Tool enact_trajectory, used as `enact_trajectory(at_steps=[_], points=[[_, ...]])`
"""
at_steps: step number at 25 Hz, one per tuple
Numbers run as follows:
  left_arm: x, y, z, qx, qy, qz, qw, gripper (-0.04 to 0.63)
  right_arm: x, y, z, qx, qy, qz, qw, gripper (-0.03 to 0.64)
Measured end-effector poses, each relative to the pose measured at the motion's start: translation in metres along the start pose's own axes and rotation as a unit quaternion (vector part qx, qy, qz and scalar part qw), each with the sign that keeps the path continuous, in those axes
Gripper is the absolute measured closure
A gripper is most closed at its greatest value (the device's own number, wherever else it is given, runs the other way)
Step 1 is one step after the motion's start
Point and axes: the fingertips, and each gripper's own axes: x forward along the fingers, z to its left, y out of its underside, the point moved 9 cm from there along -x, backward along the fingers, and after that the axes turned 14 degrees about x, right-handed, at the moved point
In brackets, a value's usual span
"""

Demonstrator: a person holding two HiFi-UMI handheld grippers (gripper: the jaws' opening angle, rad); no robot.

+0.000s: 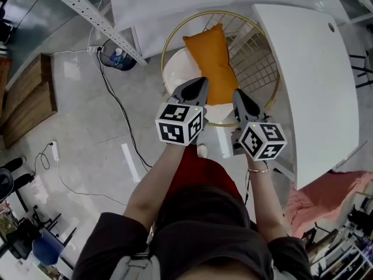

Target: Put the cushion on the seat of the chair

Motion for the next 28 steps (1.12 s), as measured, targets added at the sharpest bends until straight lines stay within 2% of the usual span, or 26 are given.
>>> enact_trajectory(at_steps=[3, 8, 15, 20, 28], points=[[-0.015, -0.009, -0.004, 0.021, 0.01, -0.02, 0.9995, 0.584, -0.012, -0.005, 0.005, -0.006, -0.011, -0.019, 1.0, 0.598], [-0.037, -0.018, -0.008, 0.031, 0.045, -0.051, 0.9972, 0.584, -0.036, -0.017, 0.015, 0.004, -0.031, -0.064, 0.997, 0.598], [-0.065, -0.035, -0.022, 0.075, 0.043, -0.07, 0.9938, 0.584, -0.071, -0.025, 0.031, -0.021, -0.05, -0.115, 0.992, 0.6], [-0.079, -0.042, -0.033, 0.103, 0.042, -0.077, 0.9909, 0.584, -0.09, -0.028, 0.034, -0.035, -0.053, -0.132, 0.989, 0.6], [-0.099, -0.046, -0.049, 0.098, 0.036, -0.088, 0.9907, 0.584, -0.124, -0.03, 0.035, -0.037, -0.058, -0.156, 0.985, 0.6]])
